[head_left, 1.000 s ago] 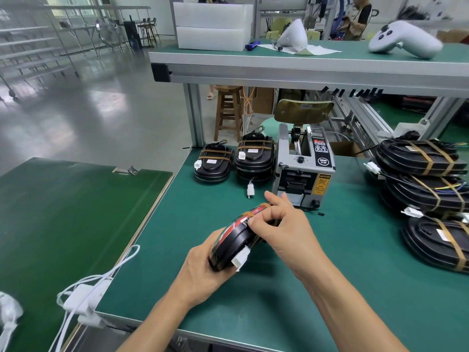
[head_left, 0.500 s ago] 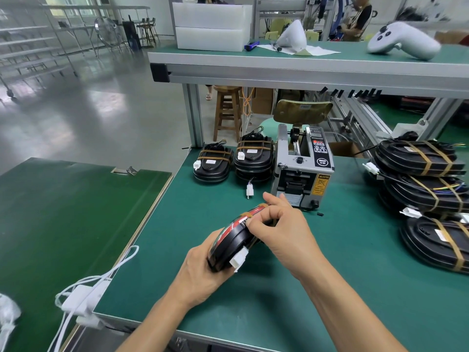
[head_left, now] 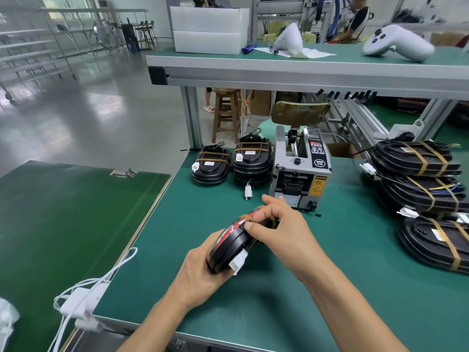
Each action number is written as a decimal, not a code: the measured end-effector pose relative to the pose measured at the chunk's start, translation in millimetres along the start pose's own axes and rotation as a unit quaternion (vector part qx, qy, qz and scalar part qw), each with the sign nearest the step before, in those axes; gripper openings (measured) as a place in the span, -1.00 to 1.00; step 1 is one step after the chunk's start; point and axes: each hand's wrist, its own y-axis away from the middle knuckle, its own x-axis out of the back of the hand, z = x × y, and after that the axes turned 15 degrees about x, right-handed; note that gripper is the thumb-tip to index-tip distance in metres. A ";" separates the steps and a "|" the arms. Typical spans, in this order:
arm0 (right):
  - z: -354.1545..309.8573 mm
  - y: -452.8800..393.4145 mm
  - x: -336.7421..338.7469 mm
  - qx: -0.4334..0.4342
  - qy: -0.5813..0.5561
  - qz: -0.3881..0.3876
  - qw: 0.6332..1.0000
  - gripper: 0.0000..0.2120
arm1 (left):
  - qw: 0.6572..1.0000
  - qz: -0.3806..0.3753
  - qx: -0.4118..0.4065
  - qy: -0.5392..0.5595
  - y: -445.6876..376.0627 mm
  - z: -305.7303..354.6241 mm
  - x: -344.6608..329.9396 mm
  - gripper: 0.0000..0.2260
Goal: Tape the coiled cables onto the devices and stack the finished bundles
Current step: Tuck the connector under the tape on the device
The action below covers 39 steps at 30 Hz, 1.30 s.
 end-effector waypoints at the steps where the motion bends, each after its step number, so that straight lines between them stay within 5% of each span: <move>1: 0.5 -0.3 0.4 -0.001 -0.007 -0.005 1.000 -0.87 | 1.000 0.000 0.001 -0.003 -0.2 -0.3 0.3 -0.44; 27: 15.8 6.1 -22.9 0.013 0.003 0.076 0.997 -0.93 | 1.000 0.006 -0.010 -0.026 -2.2 -7.5 -0.9 -0.44; 35: 11.3 10.6 -24.5 0.034 0.054 0.036 0.997 -0.47 | 0.999 -0.006 -0.008 -0.034 -3.5 -10.4 1.2 -0.40; 39: 16.4 0.4 -7.4 0.031 -0.032 0.169 0.985 -0.67 | 0.999 0.006 -0.021 -0.030 -3.1 -8.2 -0.1 -0.44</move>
